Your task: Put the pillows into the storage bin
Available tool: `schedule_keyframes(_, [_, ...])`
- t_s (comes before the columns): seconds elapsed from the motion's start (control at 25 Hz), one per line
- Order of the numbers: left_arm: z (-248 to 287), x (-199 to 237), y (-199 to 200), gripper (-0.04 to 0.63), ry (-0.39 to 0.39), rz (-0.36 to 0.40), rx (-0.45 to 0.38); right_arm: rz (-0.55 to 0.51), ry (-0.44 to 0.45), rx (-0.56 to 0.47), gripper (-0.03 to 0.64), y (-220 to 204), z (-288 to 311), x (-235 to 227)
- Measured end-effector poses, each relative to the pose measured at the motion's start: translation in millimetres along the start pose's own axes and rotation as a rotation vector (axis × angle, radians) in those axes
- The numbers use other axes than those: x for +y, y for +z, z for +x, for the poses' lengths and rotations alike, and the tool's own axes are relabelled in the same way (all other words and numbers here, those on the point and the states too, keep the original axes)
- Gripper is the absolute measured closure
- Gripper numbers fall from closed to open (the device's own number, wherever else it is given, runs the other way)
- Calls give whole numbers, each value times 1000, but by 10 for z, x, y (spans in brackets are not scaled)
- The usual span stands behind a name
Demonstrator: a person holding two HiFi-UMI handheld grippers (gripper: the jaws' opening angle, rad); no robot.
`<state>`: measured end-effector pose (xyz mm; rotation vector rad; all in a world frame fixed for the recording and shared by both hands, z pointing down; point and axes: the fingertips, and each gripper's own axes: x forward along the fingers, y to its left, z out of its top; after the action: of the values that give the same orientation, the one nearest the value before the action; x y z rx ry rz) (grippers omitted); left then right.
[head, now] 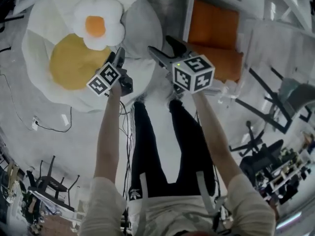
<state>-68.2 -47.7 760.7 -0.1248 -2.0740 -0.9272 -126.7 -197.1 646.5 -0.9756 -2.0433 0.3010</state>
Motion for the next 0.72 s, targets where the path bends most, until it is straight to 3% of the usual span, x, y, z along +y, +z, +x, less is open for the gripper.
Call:
schedule_keyframes(0.12, [212, 401, 86, 376, -92, -317, -62, -6, 55, 54, 324, -64, 700, 166])
schedule_keyframes(0.24, [429, 660, 167, 369, -179, -536, -125, 107, 121, 115, 324, -198, 1368, 264])
schedule_keyframes(0.36, [638, 866, 238, 362, -249, -743, -183, 176, 122, 158, 324, -338, 1873, 232])
schedule_keyframes(0.44, [765, 954, 289, 359, -283, -811, -197, 123, 84, 192, 324, -390, 2134, 168])
schedule_keyframes(0.56, [875, 952, 335, 359, -344, -831, -180, 6, -5, 314, 327, -523, 2391, 75])
schedule_keyframes(0.6, [868, 937, 354, 359, -371, -851, -183, -33, -37, 356, 367, -552, 2425, 53])
schedule_keyframes(0.64, [835, 919, 367, 365, -394, -867, -188, -67, -64, 390, 462, -568, 2433, 40])
schedule_keyframes(0.72, [711, 872, 382, 413, -412, -850, -195, -103, -74, 421, 524, -569, 2395, 79])
